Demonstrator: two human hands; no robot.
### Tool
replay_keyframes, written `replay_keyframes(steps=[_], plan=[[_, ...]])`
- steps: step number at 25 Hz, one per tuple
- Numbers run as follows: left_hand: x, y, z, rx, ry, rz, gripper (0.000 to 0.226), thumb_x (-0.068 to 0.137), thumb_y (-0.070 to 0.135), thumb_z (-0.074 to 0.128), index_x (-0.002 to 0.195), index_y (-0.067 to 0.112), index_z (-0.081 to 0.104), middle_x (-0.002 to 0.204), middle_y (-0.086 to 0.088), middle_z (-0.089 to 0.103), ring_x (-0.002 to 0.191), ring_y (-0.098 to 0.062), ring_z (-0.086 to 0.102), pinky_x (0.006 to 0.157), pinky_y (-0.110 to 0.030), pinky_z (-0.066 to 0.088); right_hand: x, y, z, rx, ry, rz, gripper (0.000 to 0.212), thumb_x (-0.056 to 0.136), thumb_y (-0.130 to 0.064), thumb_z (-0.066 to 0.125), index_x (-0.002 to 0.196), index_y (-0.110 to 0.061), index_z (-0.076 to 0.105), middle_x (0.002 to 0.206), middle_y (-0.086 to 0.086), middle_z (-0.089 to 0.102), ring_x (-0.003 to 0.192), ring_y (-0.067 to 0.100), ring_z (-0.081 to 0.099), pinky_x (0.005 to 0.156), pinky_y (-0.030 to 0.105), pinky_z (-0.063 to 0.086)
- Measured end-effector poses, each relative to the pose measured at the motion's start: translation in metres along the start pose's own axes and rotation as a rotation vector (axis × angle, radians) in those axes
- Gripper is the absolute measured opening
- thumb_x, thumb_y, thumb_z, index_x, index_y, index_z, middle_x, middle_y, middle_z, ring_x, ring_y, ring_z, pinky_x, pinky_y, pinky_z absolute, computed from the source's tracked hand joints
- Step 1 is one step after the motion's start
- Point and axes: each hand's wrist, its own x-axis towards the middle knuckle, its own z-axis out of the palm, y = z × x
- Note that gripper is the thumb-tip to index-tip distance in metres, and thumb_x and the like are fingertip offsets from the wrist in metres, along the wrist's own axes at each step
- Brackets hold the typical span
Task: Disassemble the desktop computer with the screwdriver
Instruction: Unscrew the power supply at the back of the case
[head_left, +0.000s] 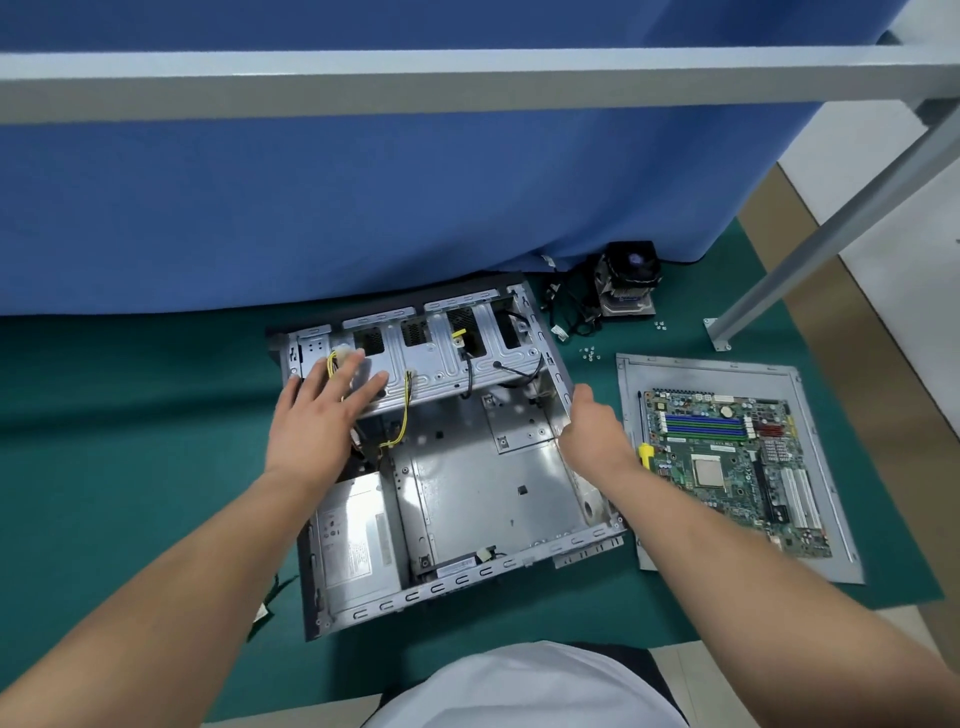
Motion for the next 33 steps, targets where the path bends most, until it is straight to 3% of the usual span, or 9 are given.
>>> replay_keyframes(steps=[6, 10, 13, 15, 18, 21, 27, 30, 33], plan=[[0.034, 0.007, -0.011, -0.061, -0.008, 0.007, 0.089, 0.09, -0.008, 0.052, 0.158, 0.046, 0.031, 0.172, 0.0, 0.011, 0.147, -0.037, 0.034, 0.128, -0.046, 0.014, 0.01, 0.01, -0.005, 0.03, 0.041, 0.053, 0.027, 0.092, 0.006, 0.044, 0.116, -0.004, 0.04, 0.094, 0.02, 0.059, 0.077, 0.035, 0.059, 0.055, 0.036, 0.04], [0.042, 0.012, -0.01, -0.08, -0.049, -0.015, 0.087, 0.094, -0.004, 0.052, 0.159, 0.047, 0.026, 0.172, -0.001, 0.012, 0.152, -0.036, 0.026, 0.128, -0.049, 0.01, 0.017, 0.012, -0.007, 0.076, 0.014, 0.066, 0.022, 0.097, 0.001, 0.044, 0.117, -0.005, 0.038, 0.104, 0.024, 0.062, 0.081, 0.037, 0.059, 0.063, 0.039, 0.046], [0.035, 0.019, -0.014, -0.177, -0.07, -0.126, 0.069, 0.099, 0.013, 0.06, 0.155, 0.045, 0.036, 0.171, 0.001, 0.016, 0.147, -0.038, 0.034, 0.126, -0.057, 0.013, 0.016, 0.029, -0.014, 0.223, -0.117, 0.012, 0.05, 0.108, -0.037, 0.045, 0.148, -0.011, 0.032, 0.141, 0.017, 0.056, 0.119, 0.036, 0.059, 0.097, 0.041, 0.05], [0.025, 0.027, -0.016, -0.289, -0.06, -0.168, 0.053, 0.1, 0.022, 0.062, 0.149, 0.039, 0.049, 0.171, -0.001, 0.019, 0.143, -0.041, 0.04, 0.123, -0.063, 0.015, 0.008, 0.056, -0.02, 0.365, -0.058, 0.027, 0.058, 0.105, -0.056, 0.039, 0.152, -0.022, 0.039, 0.147, 0.004, 0.056, 0.124, 0.023, 0.056, 0.1, 0.034, 0.043], [0.003, 0.041, -0.014, -0.354, -0.042, -0.189, 0.045, 0.101, 0.029, 0.059, 0.144, 0.037, 0.055, 0.171, -0.001, 0.018, 0.149, -0.045, 0.029, 0.121, -0.069, 0.011, -0.007, 0.116, -0.015, 0.355, 0.102, 0.176, 0.041, 0.106, -0.041, 0.049, 0.139, -0.017, 0.054, 0.132, 0.005, 0.066, 0.102, 0.017, 0.06, 0.09, 0.033, 0.049], [-0.026, 0.057, -0.014, -0.402, -0.003, -0.247, 0.043, 0.104, 0.04, 0.051, 0.146, 0.037, 0.054, 0.171, 0.003, 0.02, 0.157, -0.041, 0.007, 0.124, -0.062, 0.003, -0.011, 0.154, 0.008, 0.218, -0.012, 0.289, 0.039, 0.104, -0.027, 0.054, 0.138, -0.009, 0.054, 0.127, 0.013, 0.066, 0.099, 0.026, 0.063, 0.086, 0.036, 0.054], [-0.074, 0.084, 0.001, -0.183, -0.016, -0.154, 0.059, 0.104, 0.054, 0.02, 0.154, 0.035, 0.045, 0.169, 0.003, 0.024, 0.158, -0.02, 0.016, 0.128, -0.047, 0.008, 0.014, 0.152, 0.038, 0.029, -0.03, 0.375, 0.052, 0.098, -0.03, 0.063, 0.139, -0.004, 0.044, 0.135, 0.022, 0.051, 0.122, 0.041, 0.055, 0.099, 0.046, 0.051], [-0.068, 0.083, 0.004, -0.15, -0.005, -0.17, 0.056, 0.104, 0.052, 0.022, 0.151, 0.036, 0.048, 0.167, 0.004, 0.029, 0.157, -0.019, 0.02, 0.127, -0.046, 0.007, 0.021, 0.153, 0.044, -0.009, 0.001, 0.387, 0.049, 0.095, -0.024, 0.066, 0.135, -0.005, 0.044, 0.13, 0.022, 0.055, 0.118, 0.041, 0.058, 0.095, 0.046, 0.053], [-0.067, 0.081, 0.009, -0.137, 0.018, -0.157, 0.053, 0.105, 0.05, 0.023, 0.149, 0.038, 0.049, 0.166, 0.005, 0.033, 0.156, -0.018, 0.021, 0.126, -0.046, 0.007, 0.026, 0.156, 0.041, -0.019, -0.023, 0.373, 0.03, 0.092, -0.017, 0.063, 0.117, -0.007, 0.049, 0.109, 0.016, 0.062, 0.103, 0.037, 0.064, 0.08, 0.039, 0.054]])
